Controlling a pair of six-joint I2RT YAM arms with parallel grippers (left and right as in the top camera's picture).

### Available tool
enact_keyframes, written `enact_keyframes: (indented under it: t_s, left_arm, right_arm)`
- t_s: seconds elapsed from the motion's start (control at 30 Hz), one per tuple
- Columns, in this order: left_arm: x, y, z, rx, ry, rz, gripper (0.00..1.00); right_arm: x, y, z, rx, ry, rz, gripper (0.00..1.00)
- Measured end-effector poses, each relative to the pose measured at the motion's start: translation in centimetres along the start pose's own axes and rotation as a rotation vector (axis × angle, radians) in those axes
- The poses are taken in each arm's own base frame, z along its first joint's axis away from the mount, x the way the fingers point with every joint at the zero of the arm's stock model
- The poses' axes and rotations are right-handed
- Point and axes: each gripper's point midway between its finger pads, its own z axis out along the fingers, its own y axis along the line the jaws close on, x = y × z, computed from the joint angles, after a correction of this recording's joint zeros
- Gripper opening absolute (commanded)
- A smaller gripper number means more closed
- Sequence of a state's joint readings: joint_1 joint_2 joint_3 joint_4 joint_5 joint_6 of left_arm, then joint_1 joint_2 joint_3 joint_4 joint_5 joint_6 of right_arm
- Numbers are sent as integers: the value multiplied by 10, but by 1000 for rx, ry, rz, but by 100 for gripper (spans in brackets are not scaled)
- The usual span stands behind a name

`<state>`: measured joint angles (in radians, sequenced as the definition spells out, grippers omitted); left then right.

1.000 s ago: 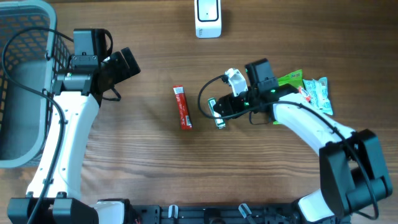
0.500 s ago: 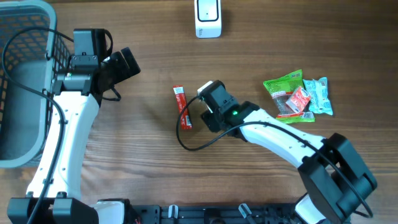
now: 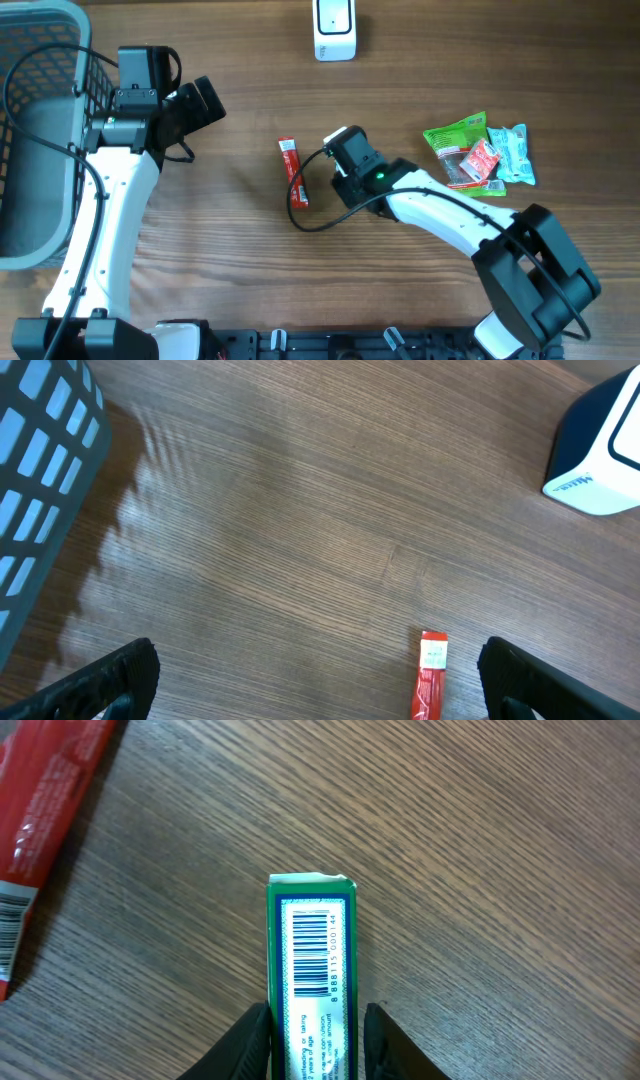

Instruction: Scan the item barcode

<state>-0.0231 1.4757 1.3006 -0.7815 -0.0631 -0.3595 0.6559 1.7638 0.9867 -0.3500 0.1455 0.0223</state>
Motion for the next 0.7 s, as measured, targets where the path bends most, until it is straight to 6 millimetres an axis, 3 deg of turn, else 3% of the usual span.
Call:
enact_keyframes:
  t_s: [0.27,0.33,0.5,0.7]
  left_arm:
    - [0,0,0,0,0,0,100]
    - [0,0,0,0,0,0,100]
    - [0,0,0,0,0,0,100]
    - [0,0,0,0,0,0,100]
  right_arm:
    - [3,-26,4,-81,11,114,32]
    - [3,-35,5,-84,12,141,41]
    - [4,-53,6,-80,7,185,54]
    - [2,-66,7,-71,-9,206,54]
